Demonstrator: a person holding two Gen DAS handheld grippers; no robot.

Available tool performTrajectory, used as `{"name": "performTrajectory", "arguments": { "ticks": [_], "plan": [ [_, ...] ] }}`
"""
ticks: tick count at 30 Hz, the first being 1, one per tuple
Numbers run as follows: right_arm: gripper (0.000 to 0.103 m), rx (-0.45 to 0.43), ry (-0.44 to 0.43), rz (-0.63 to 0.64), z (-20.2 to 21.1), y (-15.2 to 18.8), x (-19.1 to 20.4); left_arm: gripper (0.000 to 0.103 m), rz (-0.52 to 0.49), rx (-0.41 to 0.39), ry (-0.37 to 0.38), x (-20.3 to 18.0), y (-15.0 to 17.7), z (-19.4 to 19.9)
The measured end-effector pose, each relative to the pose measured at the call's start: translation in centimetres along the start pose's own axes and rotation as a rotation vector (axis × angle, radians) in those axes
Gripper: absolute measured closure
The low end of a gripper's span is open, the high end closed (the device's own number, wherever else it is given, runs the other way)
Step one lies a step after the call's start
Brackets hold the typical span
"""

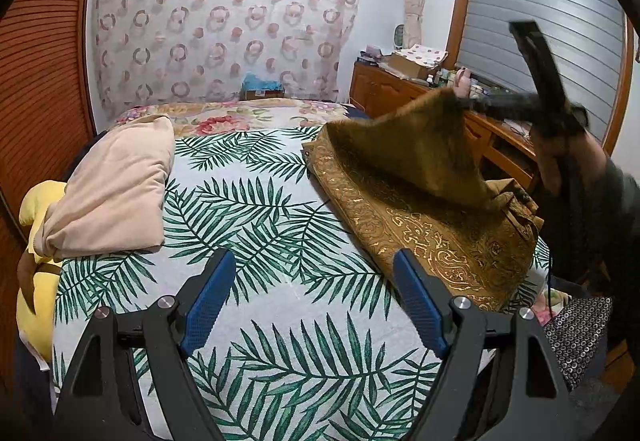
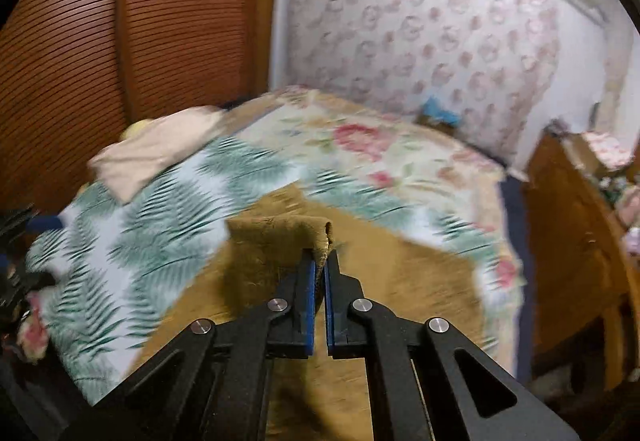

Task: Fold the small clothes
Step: 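Grasp the folded shirt's edge with the right gripper, lift and fold it over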

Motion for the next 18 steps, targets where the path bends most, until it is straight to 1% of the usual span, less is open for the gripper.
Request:
{"name": "performTrajectory", "arguments": {
  "ticks": [4, 8, 12, 13, 14, 15, 16, 18],
  "plan": [
    [0.100, 0.022, 0.102, -0.036, -1.1, -1.5, -4.8, 0.021, -0.001, 0.006, 0.002, -0.2, 0.2, -0.2],
    [0.100, 0.062, 0.180, -0.085, -2.9, -1.9, -8.7, 0.021, -0.004, 0.014, 0.003, -0.4, 0.2, -0.5],
    [0.100, 0.096, 0.232, -0.102, -4.9, -2.5, -9.3, 0.021, -0.003, 0.021, 0.006, -0.5, 0.4, -0.7],
    [0.100, 0.107, 0.247, -0.101, -5.5, -2.7, -9.3, 0.021, -0.003, 0.023, 0.008, -0.6, 0.4, -0.8],
    [0.100, 0.115, 0.271, -0.093, -6.4, -3.6, -8.3, 0.021, -0.005, 0.025, 0.010, -0.7, 0.5, -0.9],
    [0.100, 0.131, 0.301, -0.082, -7.9, -4.0, -8.1, 0.021, -0.006, 0.027, 0.011, -0.7, 0.5, -1.1],
    [0.100, 0.155, 0.330, -0.077, -9.0, -3.8, -8.8, 0.021, -0.008, 0.033, 0.012, -0.9, 0.7, -1.4],
    [0.100, 0.219, 0.382, -0.098, -10.9, -3.5, -9.1, 0.021, -0.015, 0.044, 0.016, -1.2, 0.9, -1.8]
  ]
}}
Point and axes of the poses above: each gripper's, at about its wrist camera, not at the fingertips, and z roughly against the way its jaws point, x to its left, y to its underside, the point moved 7 cm from there along -z, roughly the way its jaws point, and after that the axes turned 5 degrees about z, right-handed, at the moved point
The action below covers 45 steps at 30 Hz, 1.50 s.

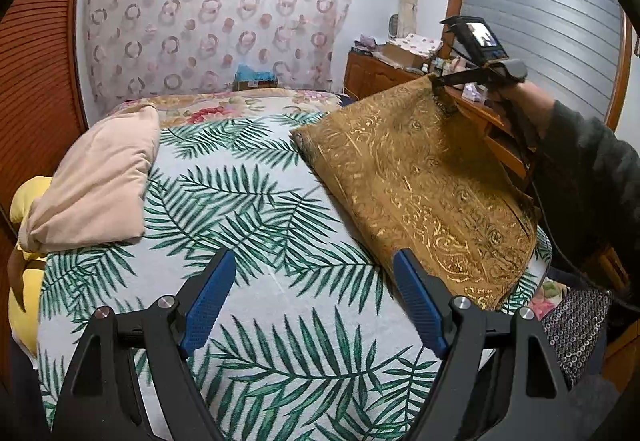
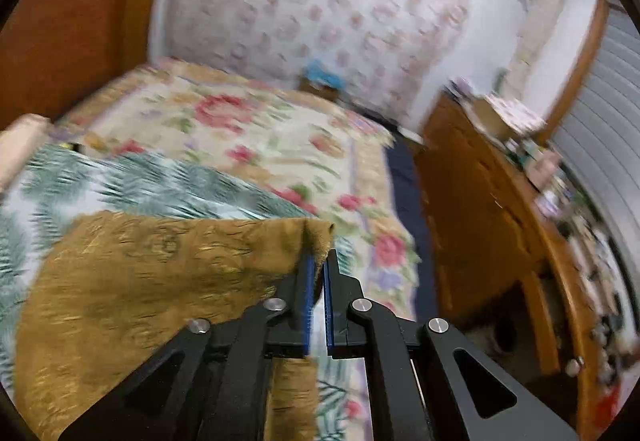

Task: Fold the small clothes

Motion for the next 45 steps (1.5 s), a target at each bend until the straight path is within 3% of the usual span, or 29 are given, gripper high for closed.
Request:
{"name": "performTrajectory", "arguments": {
  "ticks": [4, 7, 11, 19, 23, 26, 27, 30, 32, 37, 41, 45],
  "plan": [
    [0.065, 0.051, 0.006, -0.014, -1.0, 0.9, 0.3, 0.021, -0.014, 0.027, 0.015, -0.8, 0.7, -1.1],
    [0.059, 0.025, -0.038, -0.034, 0.1, 1.3, 0.1, 0.021, -0.019, 0.038, 0.028, -1.4, 1.0, -1.6],
    [0.054, -0.043, -0.166, -0.039, 4.9, 4.8, 0.0, 0.021, -0.030, 0.047, 0.049, -2.4, 1.3, -2.0],
    [0.054, -0.062, -0.333, -0.025, 11.0, 14.1, 5.0, 0.021, -0.061, 0.073, 0.073, -4.8, 1.9, -3.1],
    [0.054, -0.015, -0.319, -0.042, 10.0, 17.3, 6.4, 0.021, -0.075, 0.081, 0.075, -5.7, 2.2, -3.6],
    [0.057, -0.004, -0.275, -0.044, 8.6, 18.5, 6.7, 0.021, -0.076, 0.091, 0.078, -6.1, 2.4, -3.9],
    [0.062, -0.002, -0.276, -0.042, 8.8, 18.5, 6.8, 0.021, -0.074, 0.097, 0.080, -6.2, 2.5, -4.1],
    [0.092, -0.030, -0.278, -0.051, 9.3, 18.8, 6.8, 0.021, -0.078, 0.109, 0.082, -6.5, 2.8, -4.3],
    [0.096, -0.070, -0.286, -0.072, 10.0, 18.4, 6.3, 0.021, -0.087, 0.109, 0.082, -6.7, 2.8, -4.2],
    [0.097, -0.138, -0.221, -0.114, 12.7, 20.7, 4.3, 0.021, -0.094, 0.098, 0.093, -7.1, 2.7, -3.6],
    [0.097, -0.088, -0.257, -0.194, 11.9, 23.1, 3.4, 0.021, -0.094, 0.120, 0.116, -7.7, 3.2, -4.0],
    [0.097, -0.085, -0.249, -0.216, 10.8, 23.0, 3.8, 0.021, -0.107, 0.143, 0.124, -8.3, 4.0, -4.5]
  ]
}}
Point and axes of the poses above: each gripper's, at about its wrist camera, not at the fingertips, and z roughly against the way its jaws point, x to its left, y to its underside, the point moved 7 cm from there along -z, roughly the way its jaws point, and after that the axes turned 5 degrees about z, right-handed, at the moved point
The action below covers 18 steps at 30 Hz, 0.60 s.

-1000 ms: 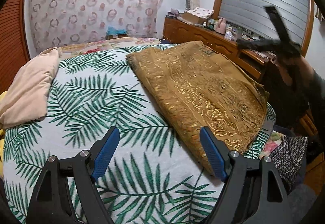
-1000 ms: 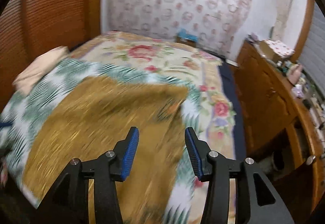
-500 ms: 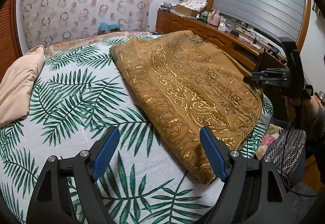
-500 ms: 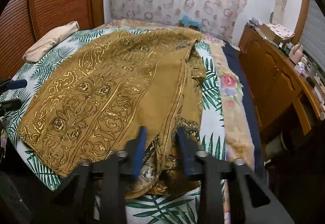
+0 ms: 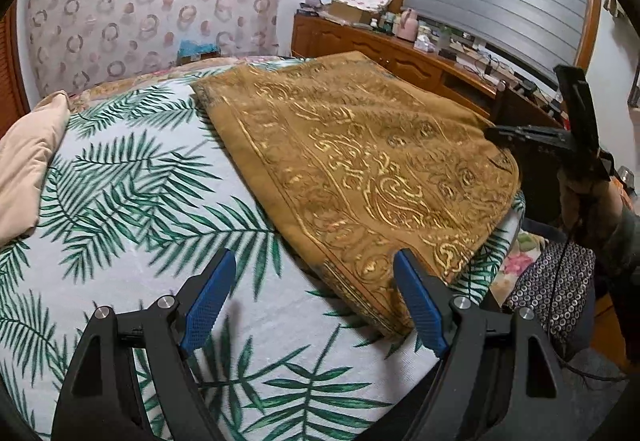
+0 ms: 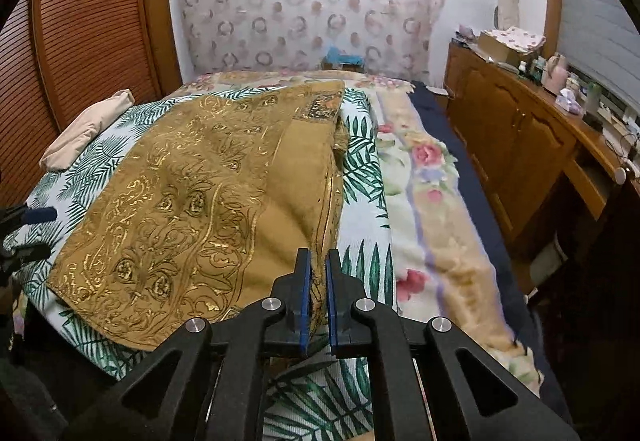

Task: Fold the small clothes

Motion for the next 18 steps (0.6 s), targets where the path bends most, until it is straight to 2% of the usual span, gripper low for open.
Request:
{"name": "performTrajectory", "arguments": {
  "ticks": [1, 3, 5, 7, 13, 16, 18],
  "plan": [
    [0.097, -0.004, 0.003, -0.001, -0.1, 0.0, 0.2, 0.021, 0.000, 0.006, 0.001, -0.1, 0.1, -0.1],
    [0.090, -0.006, 0.006, -0.021, -0.2, 0.3, 0.1, 0.021, -0.005, 0.015, 0.001, -0.3, 0.3, -0.3],
    [0.063, -0.005, 0.038, -0.032, 0.1, 0.6, -0.1, 0.021, -0.011, 0.019, 0.003, -0.6, 0.5, -0.4],
    [0.050, -0.006, 0.037, -0.044, 0.3, 0.8, -0.5, 0.024, -0.015, 0.025, 0.010, -0.8, 0.7, -0.4],
    [0.048, 0.035, -0.028, -0.078, 0.4, 1.5, -0.3, 0.051, -0.023, 0.048, 0.038, -1.6, 1.3, -0.7],
    [0.048, 0.064, -0.040, -0.076, 0.0, 1.9, 0.0, 0.058, -0.027, 0.059, 0.045, -1.9, 1.6, -0.8],
    [0.048, 0.083, -0.063, -0.085, -0.2, 2.0, -0.1, 0.059, -0.028, 0.063, 0.043, -2.0, 1.8, -0.9]
  ]
}}
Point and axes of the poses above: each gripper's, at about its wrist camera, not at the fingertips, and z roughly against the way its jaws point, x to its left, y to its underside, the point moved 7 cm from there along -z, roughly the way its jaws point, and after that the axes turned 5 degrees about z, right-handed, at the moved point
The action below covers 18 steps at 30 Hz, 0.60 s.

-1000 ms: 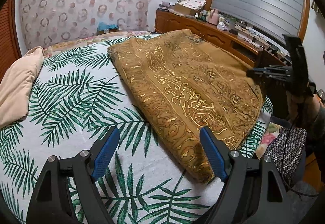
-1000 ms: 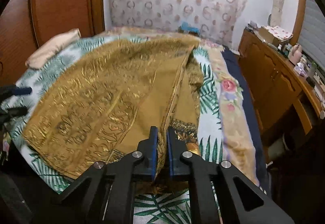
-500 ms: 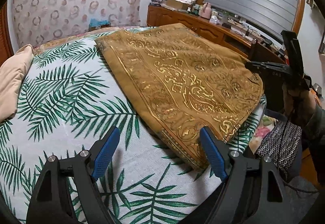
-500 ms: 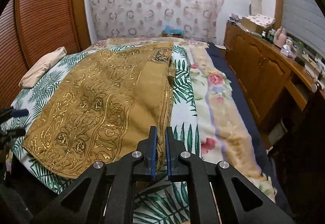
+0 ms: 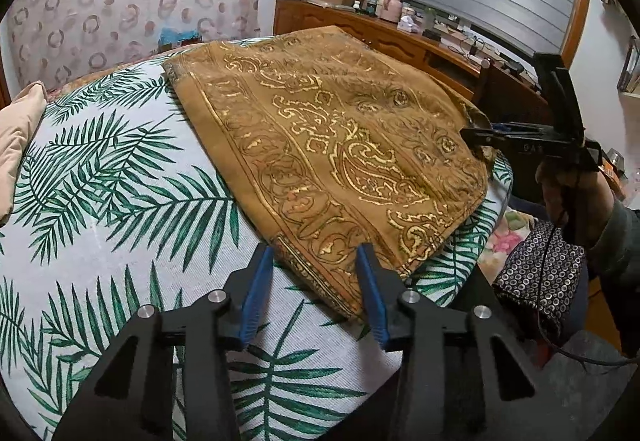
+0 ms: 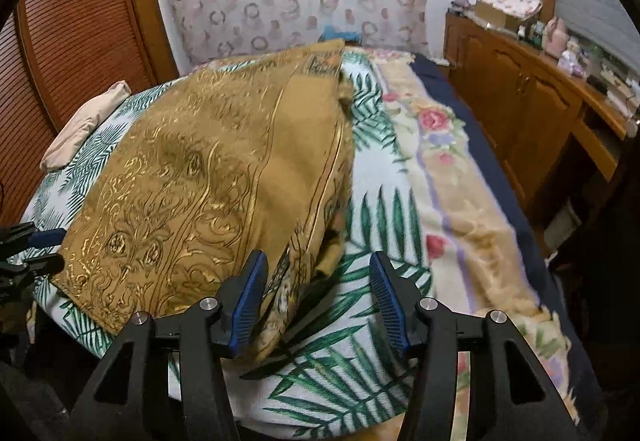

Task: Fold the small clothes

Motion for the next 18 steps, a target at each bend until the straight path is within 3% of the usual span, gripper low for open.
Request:
{"name": "performTrajectory", "arguments": {
  "ticks": [13, 15, 17, 18],
  "plan": [
    [0.048, 0.003, -0.001, 0.036, 0.29, -0.19, 0.11, 0.065, 0.013, -0.009, 0.012, -0.32, 0.24, 0.10],
    [0.053, 0.000, -0.004, 0.038, 0.29, -0.17, 0.09, 0.068, 0.012, -0.009, 0.014, -0.50, 0.30, 0.07],
    [0.067, -0.006, -0.032, 0.041, 0.38, -0.19, 0.43, 0.075, 0.012, -0.008, 0.023, -0.68, 0.33, 0.03],
    [0.070, -0.006, -0.041, 0.040, 0.33, -0.17, 0.61, 0.083, 0.008, -0.006, 0.027, -0.85, 0.36, 0.00]
  ]
}}
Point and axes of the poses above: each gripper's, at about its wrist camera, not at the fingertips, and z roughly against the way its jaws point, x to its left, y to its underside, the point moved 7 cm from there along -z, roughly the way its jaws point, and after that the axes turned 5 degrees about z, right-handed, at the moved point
